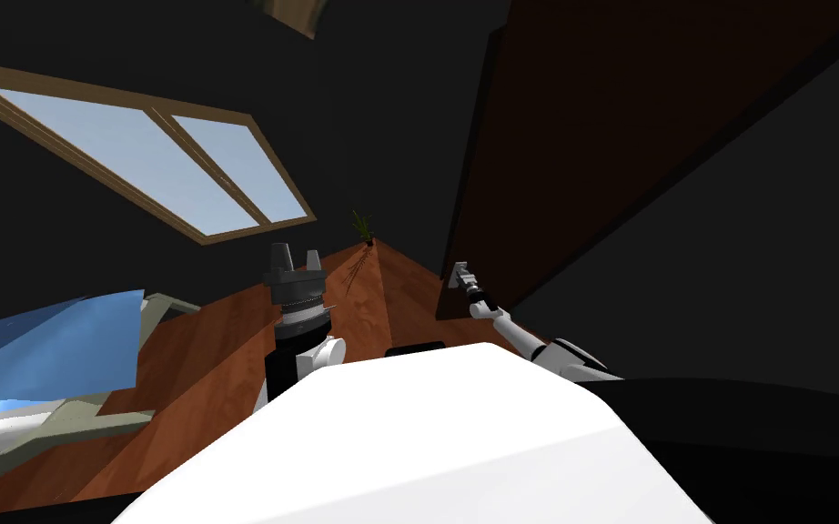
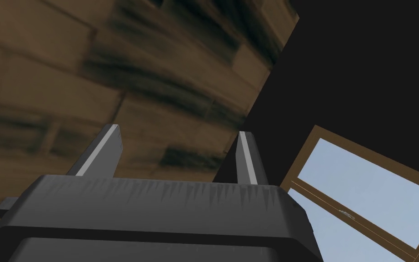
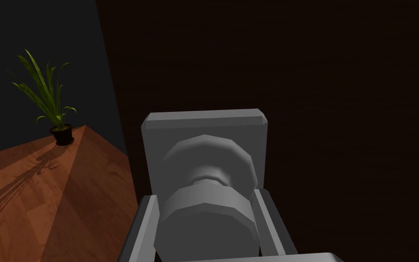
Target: Pull the door open
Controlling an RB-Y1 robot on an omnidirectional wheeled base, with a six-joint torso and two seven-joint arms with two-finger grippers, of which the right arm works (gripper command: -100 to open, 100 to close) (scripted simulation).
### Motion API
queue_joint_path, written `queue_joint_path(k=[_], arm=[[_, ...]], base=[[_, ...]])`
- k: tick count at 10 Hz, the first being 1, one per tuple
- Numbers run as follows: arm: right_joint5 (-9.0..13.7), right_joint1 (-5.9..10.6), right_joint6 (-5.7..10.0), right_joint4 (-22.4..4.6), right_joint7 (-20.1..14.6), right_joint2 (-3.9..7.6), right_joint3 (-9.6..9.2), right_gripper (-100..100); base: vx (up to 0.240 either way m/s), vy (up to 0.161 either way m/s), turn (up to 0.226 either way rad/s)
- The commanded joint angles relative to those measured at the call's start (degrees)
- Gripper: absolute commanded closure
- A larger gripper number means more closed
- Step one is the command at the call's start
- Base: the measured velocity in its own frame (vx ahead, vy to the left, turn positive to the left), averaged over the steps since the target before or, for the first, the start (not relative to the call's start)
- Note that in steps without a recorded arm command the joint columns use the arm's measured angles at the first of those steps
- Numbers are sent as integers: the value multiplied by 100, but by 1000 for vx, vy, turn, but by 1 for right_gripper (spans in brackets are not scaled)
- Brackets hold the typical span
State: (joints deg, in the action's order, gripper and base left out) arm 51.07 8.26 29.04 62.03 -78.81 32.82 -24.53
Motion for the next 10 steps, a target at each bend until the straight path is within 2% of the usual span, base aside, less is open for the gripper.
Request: queue_joint_path(k=[1,3,4,5,6,10], arm=[[-16,-36,56,80,-102,87,-123,100],[-27,-65,96,151,-199,184,-243,100],[-20,-64,67,137,-149,158,-192,100],[-100,-138,118,346,-246,277,-433,100],[-100,-138,118,346,-246,277,-433,100],[-225,-238,211,696,-386,476,-791,100]], base=[[-213,-85,93],[-197,-89,87],[-90,-31,23],[-104,-26,-115],[-104,-30,-81],[-78,-48,-66]])
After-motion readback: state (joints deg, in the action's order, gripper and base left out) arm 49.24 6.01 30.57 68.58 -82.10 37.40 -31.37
